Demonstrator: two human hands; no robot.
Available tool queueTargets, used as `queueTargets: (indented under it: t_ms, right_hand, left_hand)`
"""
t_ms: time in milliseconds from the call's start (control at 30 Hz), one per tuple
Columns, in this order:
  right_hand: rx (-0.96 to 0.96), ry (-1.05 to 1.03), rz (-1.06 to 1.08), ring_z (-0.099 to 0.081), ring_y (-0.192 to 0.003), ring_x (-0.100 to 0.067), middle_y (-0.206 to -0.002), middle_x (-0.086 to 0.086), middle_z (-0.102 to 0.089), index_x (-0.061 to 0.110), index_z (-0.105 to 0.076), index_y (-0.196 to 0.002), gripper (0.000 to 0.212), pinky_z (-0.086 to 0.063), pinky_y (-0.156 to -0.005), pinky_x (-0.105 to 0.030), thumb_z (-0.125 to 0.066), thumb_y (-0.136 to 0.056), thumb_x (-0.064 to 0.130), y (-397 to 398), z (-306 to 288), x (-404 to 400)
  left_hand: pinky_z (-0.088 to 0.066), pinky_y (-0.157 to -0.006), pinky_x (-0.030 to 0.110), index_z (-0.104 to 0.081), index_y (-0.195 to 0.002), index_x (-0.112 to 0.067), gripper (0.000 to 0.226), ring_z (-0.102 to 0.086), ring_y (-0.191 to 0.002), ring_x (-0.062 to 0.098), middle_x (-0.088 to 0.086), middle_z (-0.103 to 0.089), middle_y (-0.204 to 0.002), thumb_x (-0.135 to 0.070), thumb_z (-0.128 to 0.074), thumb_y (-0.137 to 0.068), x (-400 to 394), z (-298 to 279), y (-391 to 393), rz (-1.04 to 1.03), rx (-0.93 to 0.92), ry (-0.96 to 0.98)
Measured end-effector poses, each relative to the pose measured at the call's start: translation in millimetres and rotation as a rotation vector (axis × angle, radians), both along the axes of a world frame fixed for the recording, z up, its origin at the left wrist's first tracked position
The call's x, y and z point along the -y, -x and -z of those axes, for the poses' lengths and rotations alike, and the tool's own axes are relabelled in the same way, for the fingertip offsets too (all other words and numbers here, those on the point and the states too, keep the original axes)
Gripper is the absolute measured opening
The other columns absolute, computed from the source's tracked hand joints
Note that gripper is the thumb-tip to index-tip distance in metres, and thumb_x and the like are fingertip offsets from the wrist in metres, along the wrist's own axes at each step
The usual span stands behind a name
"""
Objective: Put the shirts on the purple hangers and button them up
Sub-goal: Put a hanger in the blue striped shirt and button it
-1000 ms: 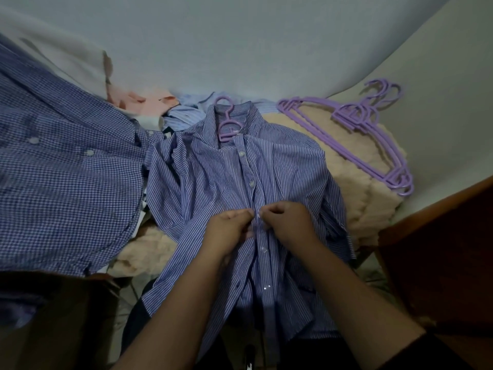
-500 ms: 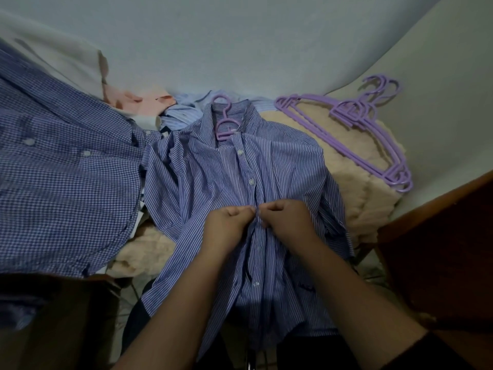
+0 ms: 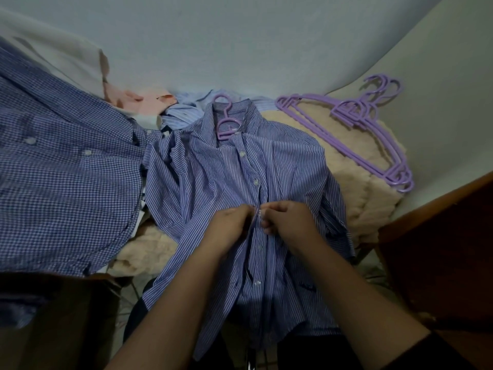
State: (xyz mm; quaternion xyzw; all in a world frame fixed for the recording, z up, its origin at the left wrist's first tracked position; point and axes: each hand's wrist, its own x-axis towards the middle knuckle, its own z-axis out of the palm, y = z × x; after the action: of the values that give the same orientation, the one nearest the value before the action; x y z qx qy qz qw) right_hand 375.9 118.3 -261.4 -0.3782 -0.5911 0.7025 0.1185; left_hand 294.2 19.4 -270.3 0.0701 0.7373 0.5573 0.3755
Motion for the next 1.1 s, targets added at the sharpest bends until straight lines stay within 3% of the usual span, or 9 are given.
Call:
queueTargets:
  t_ms: [67, 233, 333, 467, 700, 800, 933, 1100]
  right_hand:
    - [0.010, -0.035, 0.005, -0.055, -0.044, -0.003, -0.064, -0.007, -0.059, 0.002, -0.063, -0.083, 0.011, -0.048, -0.045, -0.017, -0.057, -0.088, -0.005, 0.6, 1.5, -0.1]
    - [0.004, -0.119, -0.050, -0.055, -0.045, 0.000, -0.063, -0.005, -0.059, 0.006, -0.064, -0.083, 0.014, -0.049, -0.048, -0.015, -0.056, -0.088, -0.005, -0.4, 1.6, -1.3]
    - [0.002, -0.161, -0.088, -0.055, -0.045, 0.000, -0.063, -0.006, -0.060, 0.005, -0.064, -0.087, 0.012, -0.049, -0.049, -0.016, -0.056, -0.089, -0.004, -2.3, 0.7, -2.9]
    - [-0.022, -0.137, -0.089, -0.055, -0.045, 0.000, -0.064, -0.007, -0.059, 0.001, -0.063, -0.089, 0.011, -0.049, -0.048, -0.016, -0.054, -0.089, -0.005, -3.2, 0.7, -3.9]
    - [0.020, -0.195, -0.076, -0.057, -0.045, -0.006, -0.062, -0.008, -0.062, 0.017, -0.062, -0.078, 0.020, -0.051, -0.052, -0.020, -0.057, -0.089, 0.000, -1.6, 5.1, 1.3]
    - [0.021, -0.215, -0.075, -0.059, -0.050, -0.012, -0.062, -0.006, -0.065, 0.016, -0.066, -0.076, 0.015, -0.053, -0.058, -0.026, -0.061, -0.088, 0.009, -4.2, 1.8, 0.4]
    - [0.019, -0.239, -0.060, -0.057, -0.046, -0.007, -0.052, 0.007, -0.064, 0.014, -0.066, -0.071, 0.018, -0.052, -0.054, -0.024, -0.062, -0.087, 0.007, -4.1, -0.6, 0.5]
    - [0.025, -0.286, -0.046, -0.059, -0.047, -0.007, -0.062, -0.003, -0.063, 0.012, -0.062, -0.072, 0.016, -0.055, -0.058, -0.029, -0.062, -0.086, 0.004, -1.6, 3.3, -2.3]
  left_hand:
    - [-0.052, -0.074, 0.044, -0.074, -0.078, -0.006, 0.038, -0.063, -0.072, 0.030, 0.019, -0.071, -0.081, -0.040, -0.062, -0.066, 0.1, 1.4, -0.3, -0.023, -0.004, -0.011]
    - [-0.047, -0.065, 0.034, -0.066, -0.070, -0.004, 0.024, -0.053, -0.061, 0.022, 0.010, -0.058, -0.062, -0.020, -0.066, -0.088, 3.0, 5.1, -2.1, -0.075, -0.023, -0.085]
    - [-0.045, -0.068, 0.037, -0.067, -0.076, -0.002, 0.024, -0.053, -0.066, 0.025, 0.015, -0.059, -0.068, -0.022, -0.066, -0.088, 4.1, 6.1, -0.8, -0.059, -0.017, -0.106]
    - [-0.044, -0.059, 0.029, -0.069, -0.079, -0.003, 0.023, -0.052, -0.071, 0.024, 0.016, -0.060, -0.076, -0.022, -0.064, -0.089, 3.7, 8.1, 0.4, -0.037, 0.020, -0.124]
    - [-0.047, -0.055, 0.017, -0.070, -0.076, -0.014, 0.010, -0.058, -0.062, 0.008, -0.005, -0.067, -0.064, -0.008, -0.070, -0.084, 5.1, 10.0, -3.1, -0.044, -0.064, -0.126]
    - [-0.044, -0.051, 0.016, -0.070, -0.075, -0.013, 0.009, -0.054, -0.060, 0.010, -0.002, -0.066, -0.064, -0.009, -0.073, -0.082, 6.3, 11.2, -5.0, -0.054, -0.122, -0.122]
    - [-0.043, -0.049, 0.016, -0.071, -0.078, -0.006, 0.005, -0.051, -0.048, 0.001, -0.007, -0.065, -0.056, -0.009, -0.076, -0.079, 7.3, 11.5, -5.1, -0.025, -0.162, -0.108]
    - [-0.040, -0.048, 0.021, -0.072, -0.075, -0.013, 0.009, -0.047, -0.049, 0.012, 0.002, -0.062, -0.060, -0.016, -0.074, -0.082, 6.7, 6.5, -2.7, -0.005, -0.150, -0.039]
